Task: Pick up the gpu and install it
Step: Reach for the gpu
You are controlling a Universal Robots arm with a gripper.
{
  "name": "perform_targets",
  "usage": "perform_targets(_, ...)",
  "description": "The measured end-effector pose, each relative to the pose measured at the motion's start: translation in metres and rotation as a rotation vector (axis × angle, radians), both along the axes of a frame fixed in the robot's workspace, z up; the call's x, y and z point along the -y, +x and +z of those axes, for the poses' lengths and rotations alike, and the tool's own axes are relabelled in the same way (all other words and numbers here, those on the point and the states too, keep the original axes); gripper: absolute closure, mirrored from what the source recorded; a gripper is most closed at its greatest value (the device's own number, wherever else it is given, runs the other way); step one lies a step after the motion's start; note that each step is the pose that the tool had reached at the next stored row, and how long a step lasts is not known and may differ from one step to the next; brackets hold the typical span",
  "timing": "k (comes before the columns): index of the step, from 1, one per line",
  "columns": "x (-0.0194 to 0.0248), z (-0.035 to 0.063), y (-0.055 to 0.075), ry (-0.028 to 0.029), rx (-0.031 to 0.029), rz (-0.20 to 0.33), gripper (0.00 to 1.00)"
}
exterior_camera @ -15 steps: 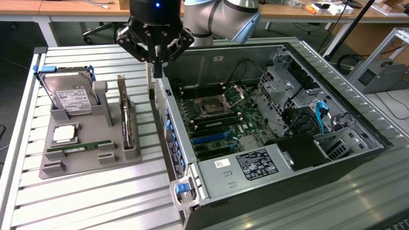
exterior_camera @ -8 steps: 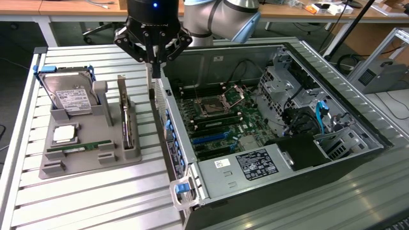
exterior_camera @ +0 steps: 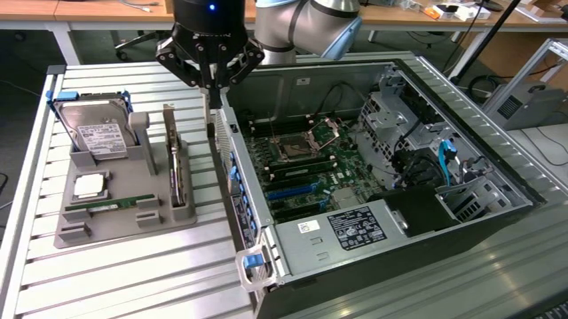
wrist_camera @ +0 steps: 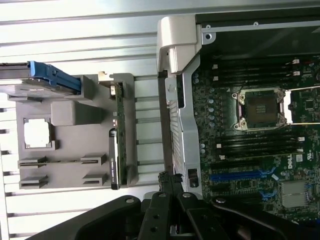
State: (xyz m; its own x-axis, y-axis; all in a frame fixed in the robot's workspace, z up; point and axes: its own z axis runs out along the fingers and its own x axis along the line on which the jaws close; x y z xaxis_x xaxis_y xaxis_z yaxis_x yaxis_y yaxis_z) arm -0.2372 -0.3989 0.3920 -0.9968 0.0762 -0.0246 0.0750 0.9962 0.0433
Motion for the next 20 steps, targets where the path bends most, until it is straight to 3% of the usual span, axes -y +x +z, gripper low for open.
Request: perform_targets(20, 0.0000, -0.0007, -0.0061, -0.0001, 0.0000, 0.000, 0.89)
